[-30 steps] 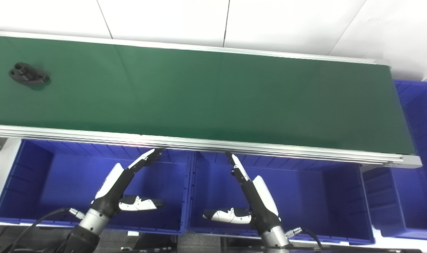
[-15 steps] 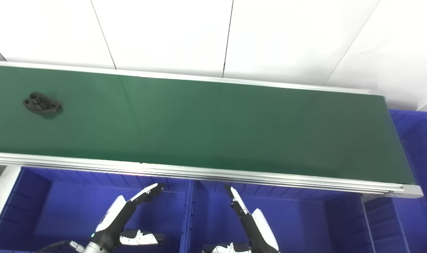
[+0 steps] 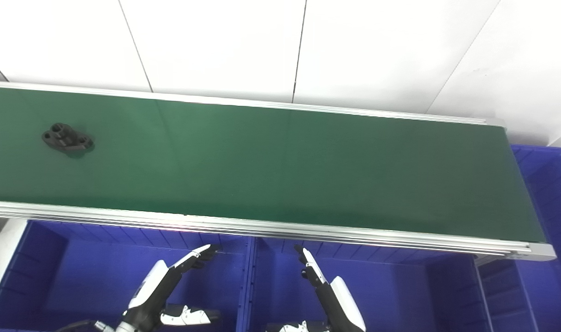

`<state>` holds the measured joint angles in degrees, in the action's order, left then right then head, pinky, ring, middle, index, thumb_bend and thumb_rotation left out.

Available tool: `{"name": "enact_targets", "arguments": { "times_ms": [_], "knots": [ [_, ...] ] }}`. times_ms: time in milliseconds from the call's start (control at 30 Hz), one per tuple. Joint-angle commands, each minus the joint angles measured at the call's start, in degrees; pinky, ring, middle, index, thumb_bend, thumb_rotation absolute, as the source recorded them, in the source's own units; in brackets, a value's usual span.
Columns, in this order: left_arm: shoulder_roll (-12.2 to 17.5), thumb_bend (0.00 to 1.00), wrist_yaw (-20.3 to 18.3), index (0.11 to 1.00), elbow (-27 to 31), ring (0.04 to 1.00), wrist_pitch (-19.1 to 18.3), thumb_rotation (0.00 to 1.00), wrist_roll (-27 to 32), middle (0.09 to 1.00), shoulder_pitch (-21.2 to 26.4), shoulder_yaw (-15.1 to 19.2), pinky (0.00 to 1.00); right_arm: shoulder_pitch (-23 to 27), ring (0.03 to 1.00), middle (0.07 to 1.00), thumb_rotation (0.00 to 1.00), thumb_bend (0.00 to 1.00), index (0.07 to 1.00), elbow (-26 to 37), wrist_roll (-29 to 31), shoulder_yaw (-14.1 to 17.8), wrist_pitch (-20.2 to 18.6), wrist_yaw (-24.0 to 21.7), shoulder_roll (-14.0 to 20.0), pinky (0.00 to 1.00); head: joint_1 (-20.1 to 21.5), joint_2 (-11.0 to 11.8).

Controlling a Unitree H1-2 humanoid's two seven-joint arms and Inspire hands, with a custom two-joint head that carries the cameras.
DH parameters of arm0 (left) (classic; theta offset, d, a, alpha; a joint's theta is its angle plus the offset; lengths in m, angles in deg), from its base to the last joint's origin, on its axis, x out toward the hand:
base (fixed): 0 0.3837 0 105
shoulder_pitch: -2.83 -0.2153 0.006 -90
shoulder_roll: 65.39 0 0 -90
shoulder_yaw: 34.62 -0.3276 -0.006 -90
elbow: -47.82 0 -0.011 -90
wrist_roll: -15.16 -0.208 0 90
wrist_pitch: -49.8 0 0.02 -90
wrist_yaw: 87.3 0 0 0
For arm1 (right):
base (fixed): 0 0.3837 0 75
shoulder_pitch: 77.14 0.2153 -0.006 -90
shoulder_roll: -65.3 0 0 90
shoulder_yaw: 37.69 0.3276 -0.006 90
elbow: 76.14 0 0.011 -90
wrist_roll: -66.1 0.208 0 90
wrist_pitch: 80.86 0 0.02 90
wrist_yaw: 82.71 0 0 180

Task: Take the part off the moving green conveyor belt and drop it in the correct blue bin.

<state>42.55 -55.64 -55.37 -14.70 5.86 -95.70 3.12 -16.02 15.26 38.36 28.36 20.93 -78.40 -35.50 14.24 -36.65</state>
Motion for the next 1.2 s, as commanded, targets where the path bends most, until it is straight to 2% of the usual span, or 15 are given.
{"name": "enact_targets", "arguments": {
  "times_ms": [0,233,333,433,500,600,633,667,800,900,1000,1167],
  "knots": [
    [1.4,0.90,0.5,0.863,1.2,0.822,1.4,0.61,0.6,0.856,0.8,0.5,0.76,-0.1,0.971,1.000,0.44,0.93,1.000,1.8,0.5,-0.2,2.0,0.2,-0.3,0.89,0.0,-0.3],
    [1.7,0.90,1.8,0.869,1.6,0.829,1.4,0.63,-0.6,0.861,1.3,-0.5,0.77,0.1,0.968,1.000,0.41,0.93,1.000,1.8,1.8,0.6,1.7,0.1,-0.6,0.89,-0.5,-1.2],
    [1.8,0.91,1.5,0.870,2.0,0.833,1.4,0.62,-0.3,0.864,1.4,-0.9,0.78,0.1,0.966,1.000,0.40,0.92,1.000,1.7,2.1,1.0,1.4,0.1,-0.6,0.88,-2.2,-1.2],
    [1.9,0.90,2.7,0.870,2.0,0.832,1.4,0.61,-1.2,0.865,1.7,-2.0,0.77,-0.1,0.969,1.000,0.38,0.90,1.000,1.5,2.7,1.5,1.3,0.3,-0.7,0.88,-3.7,-1.1],
    [1.8,0.90,3.9,0.867,1.5,0.832,1.4,0.62,-1.9,0.864,2.1,-3.1,0.77,-0.3,0.959,1.000,0.37,0.89,1.000,1.5,2.6,1.9,0.6,0.4,-0.8,0.85,-5.6,-0.5],
    [1.5,0.90,6.2,0.859,0.5,0.823,1.4,0.62,-2.8,0.858,3.0,-5.1,0.76,-0.3,0.950,1.000,0.38,0.86,1.000,0.8,2.3,2.4,0.4,0.5,-0.6,0.82,-9.9,2.1],
    [1.4,0.90,7.0,0.855,0.2,0.817,1.4,0.62,-3.0,0.854,3.3,-5.8,0.75,-0.2,0.945,1.000,0.38,0.85,1.000,0.6,2.4,2.5,0.5,0.5,-0.6,0.81,-9.9,2.1],
    [1.3,0.90,8.1,0.853,-0.3,0.815,1.4,0.62,-3.4,0.852,3.8,-6.8,0.75,-0.2,0.945,1.000,0.38,0.84,1.000,0.2,2.4,2.7,0.7,0.5,-0.5,0.81,-12.8,3.8],
    [0.8,0.88,10.9,0.848,-2.3,0.805,1.4,0.62,-4.1,0.846,5.2,-9.7,0.74,-0.2,0.957,1.000,0.40,0.82,1.000,-1.0,2.0,3.3,1.7,1.0,0.0,0.83,-17.0,6.6],
    [0.5,0.87,12.0,0.836,-3.2,0.793,1.4,0.61,-3.3,0.834,6.0,-11.4,0.72,0.0,0.986,1.000,0.39,0.82,1.000,-1.5,2.4,3.7,1.5,0.7,0.1,0.91,-18.2,8.0],
    [0.1,0.88,11.6,0.826,-3.6,0.789,1.4,0.61,-1.9,0.826,6.3,-11.9,0.71,0.0,0.995,1.000,0.39,0.83,1.000,-1.4,2.1,3.8,1.1,0.4,0.2,0.90,-18.6,8.7],
    [-0.1,0.86,14.1,0.826,-5.1,0.782,1.4,0.63,-2.9,0.823,7.6,-13.8,0.70,0.3,0.992,1.000,0.41,0.84,1.000,-1.9,2.2,3.9,0.9,0.3,0.2,0.89,-19.0,9.3]
  ]
}}
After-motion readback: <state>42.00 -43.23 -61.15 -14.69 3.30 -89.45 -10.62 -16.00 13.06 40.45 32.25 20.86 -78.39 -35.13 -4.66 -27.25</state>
